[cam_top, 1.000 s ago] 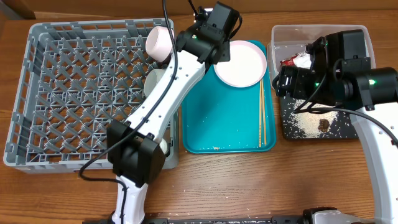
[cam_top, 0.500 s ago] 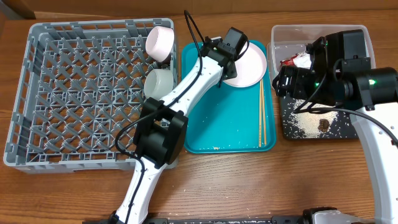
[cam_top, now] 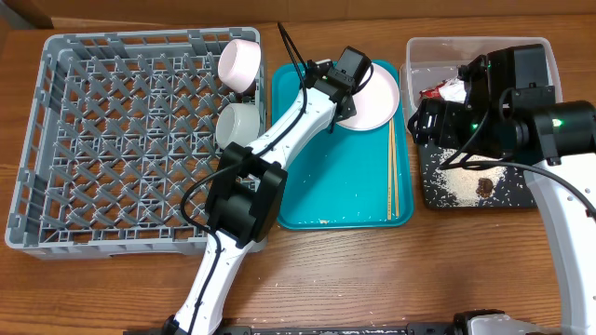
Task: Sort waste into correct bins and load items into the dishwasher
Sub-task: 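Lift the white plate and stand it upright in the rack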
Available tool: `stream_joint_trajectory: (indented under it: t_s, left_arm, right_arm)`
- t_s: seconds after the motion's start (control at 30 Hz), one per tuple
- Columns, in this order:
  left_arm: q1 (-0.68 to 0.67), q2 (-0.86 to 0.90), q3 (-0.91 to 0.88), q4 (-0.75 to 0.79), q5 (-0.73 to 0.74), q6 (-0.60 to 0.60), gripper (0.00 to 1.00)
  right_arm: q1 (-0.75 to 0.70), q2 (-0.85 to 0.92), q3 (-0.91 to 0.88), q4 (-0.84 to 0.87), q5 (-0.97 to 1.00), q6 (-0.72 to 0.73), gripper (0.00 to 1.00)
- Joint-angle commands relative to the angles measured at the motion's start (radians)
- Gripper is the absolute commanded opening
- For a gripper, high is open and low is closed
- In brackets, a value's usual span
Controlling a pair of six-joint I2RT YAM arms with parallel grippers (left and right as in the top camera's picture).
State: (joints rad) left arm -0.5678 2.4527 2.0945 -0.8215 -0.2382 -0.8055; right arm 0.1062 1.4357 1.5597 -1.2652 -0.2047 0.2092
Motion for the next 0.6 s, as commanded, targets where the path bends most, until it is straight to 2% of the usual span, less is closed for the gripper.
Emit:
stream_joint_trajectory:
  t_s: [0.0, 0.17, 0.33, 0.43, 0.57]
  left_arm:
    - [-0.002, 0.040, 0.000, 0.020, 0.003, -0.011, 0.31]
    - [-0.001, 0.045, 0.000, 0.044, -0.001, -0.010, 0.20]
    - [-0.001, 0.045, 0.000, 0.042, -0.005, -0.010, 0.14]
    - [0.000, 0.045, 0.000, 0.041, -0.006, -0.010, 0.06]
    - [0.007, 0.045, 0.000, 0.041, -0.009, -0.009, 0.04]
  right_arm:
    - [0.003, 0.001, 0.012, 0.007, 0.006, 0.003, 1.00]
    - [0.003, 0.001, 0.012, 0.007, 0.006, 0.003, 1.00]
    - [0.003, 0.001, 0.012, 0.007, 0.006, 0.003, 1.00]
    - [0.003, 0.001, 0.012, 0.007, 0.006, 0.003, 1.00]
    - [0.003, 0.001, 0.012, 0.007, 0.006, 0.003, 1.00]
